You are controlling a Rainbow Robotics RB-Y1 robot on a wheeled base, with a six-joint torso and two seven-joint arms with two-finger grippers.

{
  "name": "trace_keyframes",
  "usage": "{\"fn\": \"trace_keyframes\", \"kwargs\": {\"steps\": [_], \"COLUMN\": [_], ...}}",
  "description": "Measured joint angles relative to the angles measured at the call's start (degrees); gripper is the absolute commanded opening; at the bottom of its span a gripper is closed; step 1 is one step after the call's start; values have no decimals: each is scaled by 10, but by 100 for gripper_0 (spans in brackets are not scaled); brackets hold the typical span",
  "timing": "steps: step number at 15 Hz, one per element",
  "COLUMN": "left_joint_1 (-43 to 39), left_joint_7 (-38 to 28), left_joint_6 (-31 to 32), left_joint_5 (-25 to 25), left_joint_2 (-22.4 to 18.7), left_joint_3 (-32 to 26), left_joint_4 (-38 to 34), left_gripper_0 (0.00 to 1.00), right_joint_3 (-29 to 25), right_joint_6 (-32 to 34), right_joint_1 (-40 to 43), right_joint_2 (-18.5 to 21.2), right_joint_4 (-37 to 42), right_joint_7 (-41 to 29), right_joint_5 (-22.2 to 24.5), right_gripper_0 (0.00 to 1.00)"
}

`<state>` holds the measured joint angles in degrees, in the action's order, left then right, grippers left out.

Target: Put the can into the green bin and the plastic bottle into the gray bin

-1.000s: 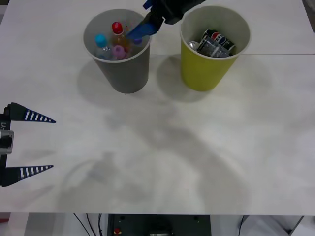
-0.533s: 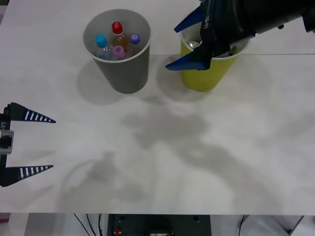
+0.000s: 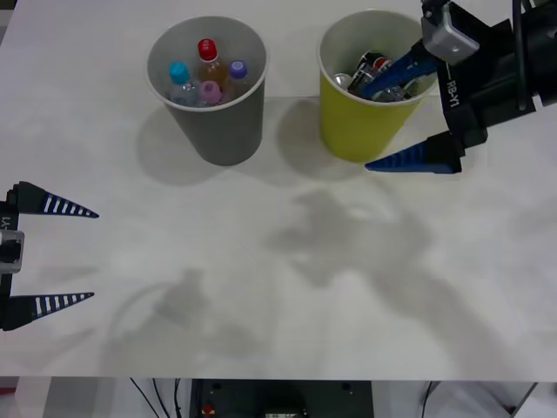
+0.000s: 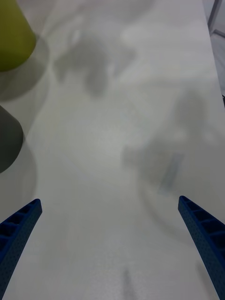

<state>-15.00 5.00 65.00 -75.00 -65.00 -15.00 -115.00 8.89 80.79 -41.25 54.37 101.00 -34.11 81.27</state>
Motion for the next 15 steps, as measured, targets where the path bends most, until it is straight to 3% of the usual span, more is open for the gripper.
{"fn": "trace_keyframes", "kwargs": {"steps": [12, 15], "left_joint_1": [0, 0], "left_joint_7": [0, 0], "left_joint_6": [0, 0], "left_joint_5": [0, 0], "left_joint_2": [0, 0], "left_joint_3": [0, 0], "left_joint_4": [0, 0], "left_gripper_0": [100, 100], "right_joint_3": [-194, -237], "right_joint_6": [2, 1], "right_joint_1": [341, 415], "right_joint_2": [21, 20], "right_joint_4": [196, 221], "right_joint_7": [72, 124], "right_joint_5": [4, 2], "right_gripper_0": [100, 100]}}
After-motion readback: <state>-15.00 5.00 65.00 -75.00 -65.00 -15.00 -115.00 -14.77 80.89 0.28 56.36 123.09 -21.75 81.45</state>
